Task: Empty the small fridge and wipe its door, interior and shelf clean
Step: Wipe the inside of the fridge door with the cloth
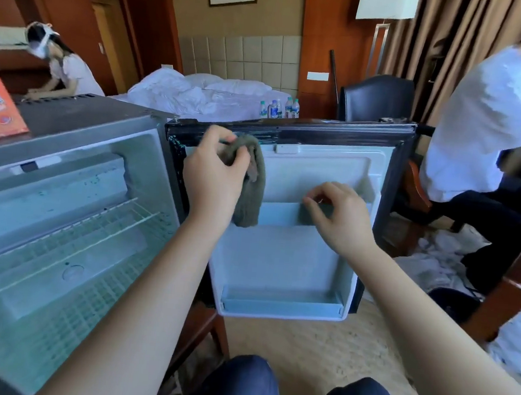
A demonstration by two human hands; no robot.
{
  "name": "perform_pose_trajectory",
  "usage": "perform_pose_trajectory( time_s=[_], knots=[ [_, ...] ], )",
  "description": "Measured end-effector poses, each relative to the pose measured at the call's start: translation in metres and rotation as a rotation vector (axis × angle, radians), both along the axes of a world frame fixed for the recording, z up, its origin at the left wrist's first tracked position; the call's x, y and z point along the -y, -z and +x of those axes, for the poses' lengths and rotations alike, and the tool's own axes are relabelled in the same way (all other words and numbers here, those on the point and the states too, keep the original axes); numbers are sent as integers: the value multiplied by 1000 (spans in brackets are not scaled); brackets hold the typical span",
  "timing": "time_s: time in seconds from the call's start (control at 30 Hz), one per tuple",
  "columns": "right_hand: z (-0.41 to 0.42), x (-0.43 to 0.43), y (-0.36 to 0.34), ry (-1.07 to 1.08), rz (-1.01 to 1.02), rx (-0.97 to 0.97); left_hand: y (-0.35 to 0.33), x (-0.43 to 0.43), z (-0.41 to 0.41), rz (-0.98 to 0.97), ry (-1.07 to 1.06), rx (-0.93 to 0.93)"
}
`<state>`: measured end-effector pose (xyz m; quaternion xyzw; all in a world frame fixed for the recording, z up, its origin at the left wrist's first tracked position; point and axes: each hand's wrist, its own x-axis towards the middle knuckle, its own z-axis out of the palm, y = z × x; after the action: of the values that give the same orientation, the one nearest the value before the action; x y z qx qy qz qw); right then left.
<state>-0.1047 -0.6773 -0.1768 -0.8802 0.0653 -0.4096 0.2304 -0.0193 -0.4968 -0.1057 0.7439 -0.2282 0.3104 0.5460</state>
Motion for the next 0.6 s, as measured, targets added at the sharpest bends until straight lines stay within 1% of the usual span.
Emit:
perform_pose_trajectory(
  time_s=[0.07,0.13,0.2,0.27,0.4,0.5,0.6],
  knots=[
    [1,-1,4,26,-57,1,-5,17,1,8,24,71],
    [0,-2,5,40,-75,12,-2,38,1,79,51,147],
    [-1,-1,7,27,-99,19,5,56,4,152,-24,223],
    [-2,0,7,15,-110,8,9,65,9,166,-110,269],
    [0,1,7,16,-95,15,19,62,22,207,-187,372],
    [0,0,8,16,-96,30,26,47,32,291,-226,442],
    [-1,0,9,10,-111,42,26,38,33,341,-231,421]
  ],
)
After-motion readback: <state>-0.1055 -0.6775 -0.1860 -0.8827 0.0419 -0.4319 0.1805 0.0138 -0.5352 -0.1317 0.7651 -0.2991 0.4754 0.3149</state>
